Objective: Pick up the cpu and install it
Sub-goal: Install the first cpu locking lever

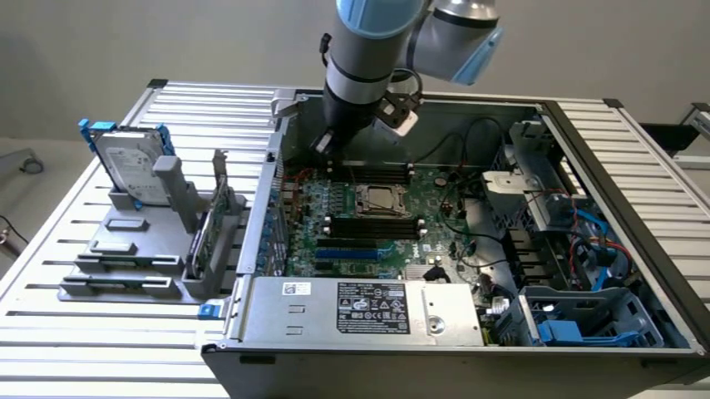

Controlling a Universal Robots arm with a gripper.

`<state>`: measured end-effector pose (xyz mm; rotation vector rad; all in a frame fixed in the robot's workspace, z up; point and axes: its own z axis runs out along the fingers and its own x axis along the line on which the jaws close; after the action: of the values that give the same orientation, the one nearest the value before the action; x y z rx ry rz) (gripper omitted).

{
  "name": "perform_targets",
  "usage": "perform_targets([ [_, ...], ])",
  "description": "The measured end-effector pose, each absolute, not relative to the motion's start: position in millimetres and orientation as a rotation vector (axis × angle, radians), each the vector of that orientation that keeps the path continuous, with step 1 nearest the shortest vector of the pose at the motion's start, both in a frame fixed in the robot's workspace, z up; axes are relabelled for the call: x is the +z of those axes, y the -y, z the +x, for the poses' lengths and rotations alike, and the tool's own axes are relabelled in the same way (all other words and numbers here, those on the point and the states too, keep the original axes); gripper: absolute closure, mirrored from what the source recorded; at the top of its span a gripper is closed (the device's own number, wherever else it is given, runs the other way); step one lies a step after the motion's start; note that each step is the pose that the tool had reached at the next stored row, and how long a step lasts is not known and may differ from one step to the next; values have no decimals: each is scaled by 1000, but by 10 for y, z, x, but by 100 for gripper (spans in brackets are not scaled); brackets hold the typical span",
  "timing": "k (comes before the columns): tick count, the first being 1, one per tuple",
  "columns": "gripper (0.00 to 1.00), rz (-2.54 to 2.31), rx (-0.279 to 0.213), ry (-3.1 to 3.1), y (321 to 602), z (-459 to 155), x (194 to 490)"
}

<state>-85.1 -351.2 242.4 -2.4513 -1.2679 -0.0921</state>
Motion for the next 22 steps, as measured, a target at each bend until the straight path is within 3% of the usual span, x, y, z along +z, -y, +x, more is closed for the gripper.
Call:
perform_targets([
  [6, 89, -2491, -157, 1228, 3507, -851, 2423],
  [18, 89, -2547, -346, 1221, 3494, -848, 2424],
  [22, 89, -2566, -387, 1197, 3493, -848, 2422],
])
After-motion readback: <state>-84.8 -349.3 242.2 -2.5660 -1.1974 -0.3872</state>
